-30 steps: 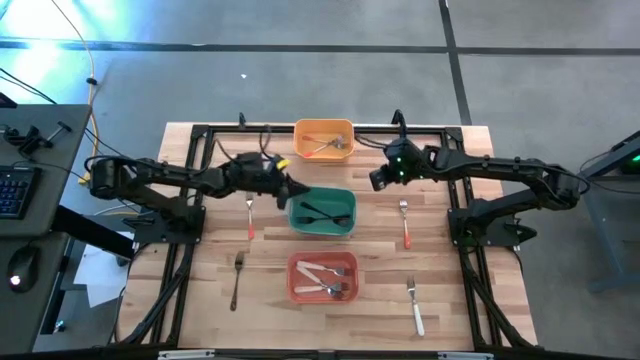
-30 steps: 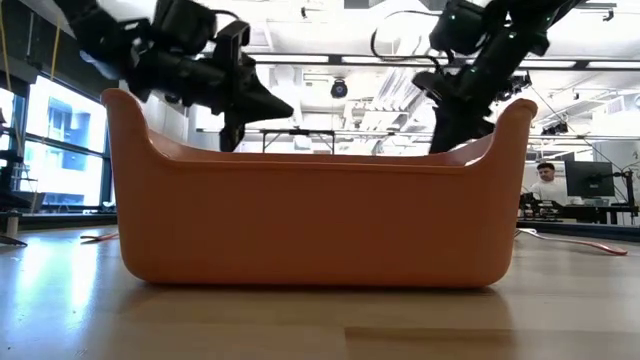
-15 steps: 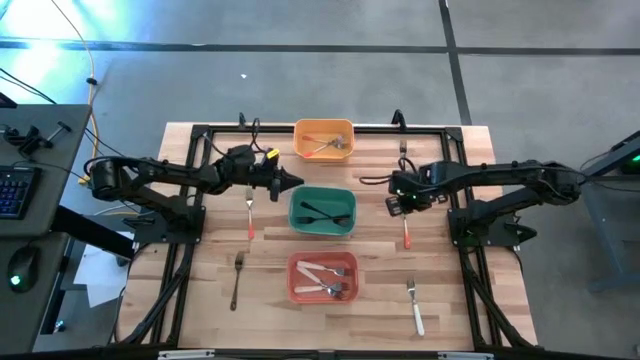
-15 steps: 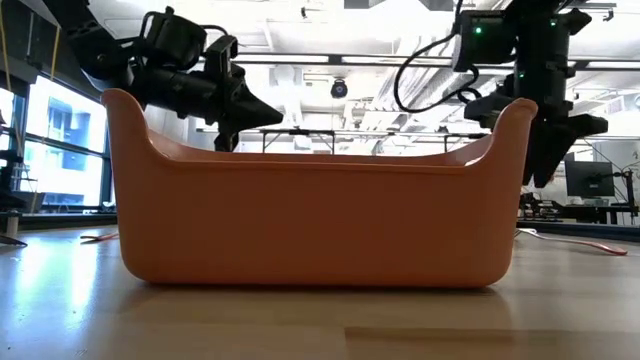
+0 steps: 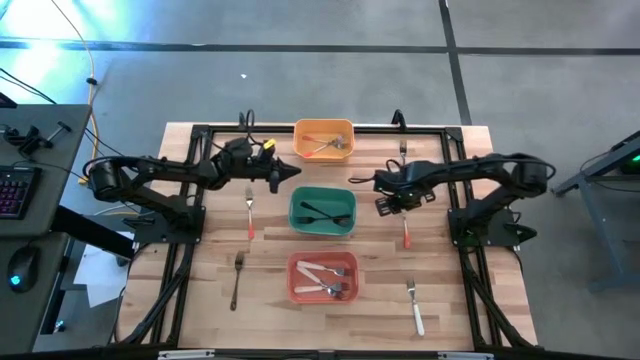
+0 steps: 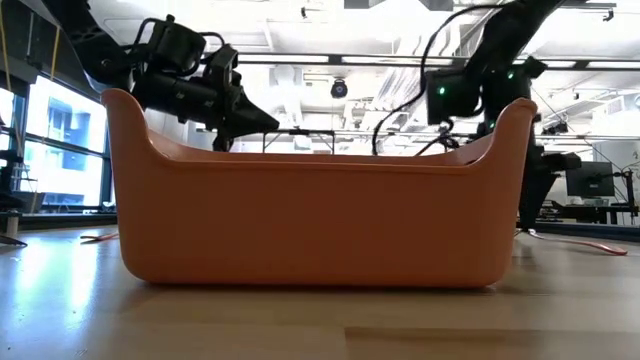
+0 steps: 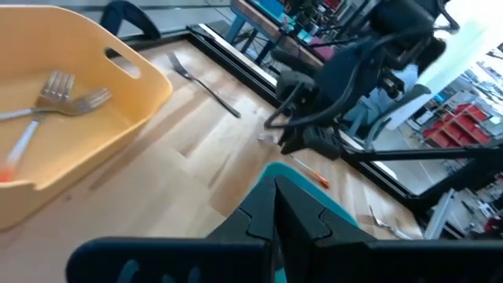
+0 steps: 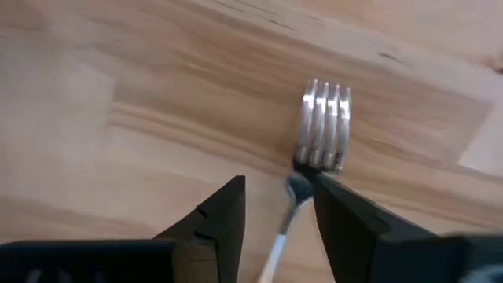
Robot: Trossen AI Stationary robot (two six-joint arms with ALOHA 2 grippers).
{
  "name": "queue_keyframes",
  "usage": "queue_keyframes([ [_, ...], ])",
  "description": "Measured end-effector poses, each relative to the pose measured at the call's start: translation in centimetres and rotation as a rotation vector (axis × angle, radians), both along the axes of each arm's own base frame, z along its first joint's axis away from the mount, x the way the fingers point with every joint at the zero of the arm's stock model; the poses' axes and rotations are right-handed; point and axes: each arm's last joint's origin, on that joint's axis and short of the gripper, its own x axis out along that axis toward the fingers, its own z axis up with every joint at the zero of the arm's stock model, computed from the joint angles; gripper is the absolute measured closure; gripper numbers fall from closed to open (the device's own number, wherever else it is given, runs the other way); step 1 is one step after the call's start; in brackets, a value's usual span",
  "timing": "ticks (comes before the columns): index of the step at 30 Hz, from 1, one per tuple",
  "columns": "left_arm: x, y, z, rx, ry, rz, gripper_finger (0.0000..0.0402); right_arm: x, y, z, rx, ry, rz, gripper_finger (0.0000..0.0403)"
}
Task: Sort silverware by color (type)
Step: Put the orange fork into the yellow bin
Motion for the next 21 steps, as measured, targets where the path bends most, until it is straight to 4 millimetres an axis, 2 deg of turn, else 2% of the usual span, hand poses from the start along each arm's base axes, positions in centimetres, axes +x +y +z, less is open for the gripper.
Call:
queue_keyframes([
  [7,-0.3,0.7,0.0,0.021,0.003,0.025,0.0401,0.4,-0.1,-1.4,0.006,0.078,-0.021,0.0277],
  [14,-0.6,1.1,0.0,0.051,0.007,0.036,0.0401,0.0,-0.1,-1.1,-0.019,0.084,-0.053,0.03],
  [21,-0.6,1.1,0.0,0.061,0.012,0.033,0.0401,-0.8,0.1,-0.2,-0.02,0.089,-0.073,0.0281],
])
